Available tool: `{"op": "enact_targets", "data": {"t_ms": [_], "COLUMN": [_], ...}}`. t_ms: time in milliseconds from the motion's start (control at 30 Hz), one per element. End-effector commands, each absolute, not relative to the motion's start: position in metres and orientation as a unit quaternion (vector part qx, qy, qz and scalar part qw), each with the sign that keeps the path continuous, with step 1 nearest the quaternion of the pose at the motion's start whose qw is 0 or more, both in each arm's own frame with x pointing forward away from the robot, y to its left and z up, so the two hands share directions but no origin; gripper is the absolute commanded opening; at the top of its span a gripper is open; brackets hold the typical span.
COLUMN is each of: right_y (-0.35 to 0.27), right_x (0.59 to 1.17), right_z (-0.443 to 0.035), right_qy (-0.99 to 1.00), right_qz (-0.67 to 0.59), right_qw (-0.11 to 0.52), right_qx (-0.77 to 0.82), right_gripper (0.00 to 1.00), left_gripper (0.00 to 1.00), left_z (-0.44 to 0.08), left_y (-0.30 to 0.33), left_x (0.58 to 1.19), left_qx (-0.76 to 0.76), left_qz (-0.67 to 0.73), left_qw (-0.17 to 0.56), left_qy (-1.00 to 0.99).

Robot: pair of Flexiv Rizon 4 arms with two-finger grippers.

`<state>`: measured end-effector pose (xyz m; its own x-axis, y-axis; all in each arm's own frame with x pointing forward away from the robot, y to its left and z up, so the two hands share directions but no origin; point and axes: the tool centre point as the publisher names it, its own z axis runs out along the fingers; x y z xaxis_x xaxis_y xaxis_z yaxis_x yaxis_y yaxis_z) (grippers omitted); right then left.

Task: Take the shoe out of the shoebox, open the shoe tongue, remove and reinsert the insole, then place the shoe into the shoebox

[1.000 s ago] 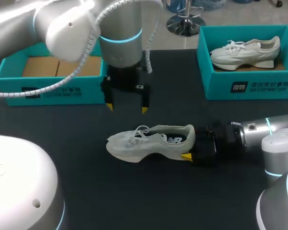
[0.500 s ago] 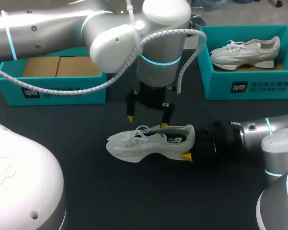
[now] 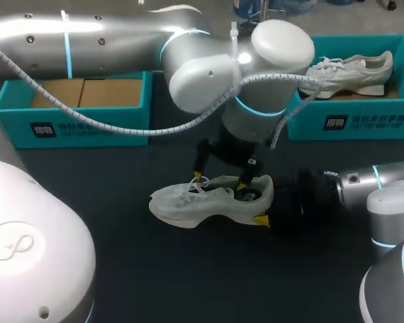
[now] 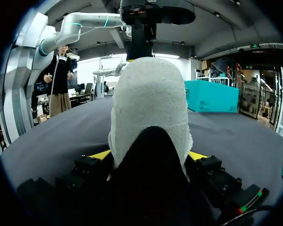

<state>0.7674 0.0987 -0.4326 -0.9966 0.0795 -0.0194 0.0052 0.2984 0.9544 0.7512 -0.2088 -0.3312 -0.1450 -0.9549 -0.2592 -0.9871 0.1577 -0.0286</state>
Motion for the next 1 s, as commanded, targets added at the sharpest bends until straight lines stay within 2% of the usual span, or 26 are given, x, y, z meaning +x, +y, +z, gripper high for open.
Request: {"op": "enact_targets", "data": {"t_ms": [33,600,633,667,700,1000], "right_y": [0.102,0.102,0.102,0.102,0.102,0.102], "right_x": [0.768,0.768,0.768,0.768,0.768,0.768], "right_z": [-0.437,-0.437,-0.437,-0.437,-0.437,-0.437], "right_qy": [0.806,0.806,0.806,0.806,0.806,0.806], "right_qz": [0.591,0.591,0.591,0.591,0.591,0.591], "right_qw": [0.032,0.032,0.032,0.032,0.032,0.032], "right_qx": [0.027,0.027,0.027,0.027,0.027,0.027], "right_gripper": [0.00,0.00,0.00,0.00,0.00,0.00], "left_gripper": [1.00,1.00,0.94,0.11,0.00,0.00], "left_z": [-0.346,-0.368,-0.368,-0.366,-0.364,-0.350], "left_y": [-0.218,-0.205,-0.204,-0.203,-0.202,-0.195], "left_x": [0.751,0.755,0.754,0.754,0.754,0.745], "left_qx": [-0.644,-0.659,-0.662,-0.664,-0.658,-0.652], "left_qz": [0.096,0.123,0.125,0.125,0.127,0.129], "left_qw": [0.135,0.154,0.157,0.155,0.152,0.152], "left_qy": [0.747,0.725,0.722,0.721,0.726,0.732]}}
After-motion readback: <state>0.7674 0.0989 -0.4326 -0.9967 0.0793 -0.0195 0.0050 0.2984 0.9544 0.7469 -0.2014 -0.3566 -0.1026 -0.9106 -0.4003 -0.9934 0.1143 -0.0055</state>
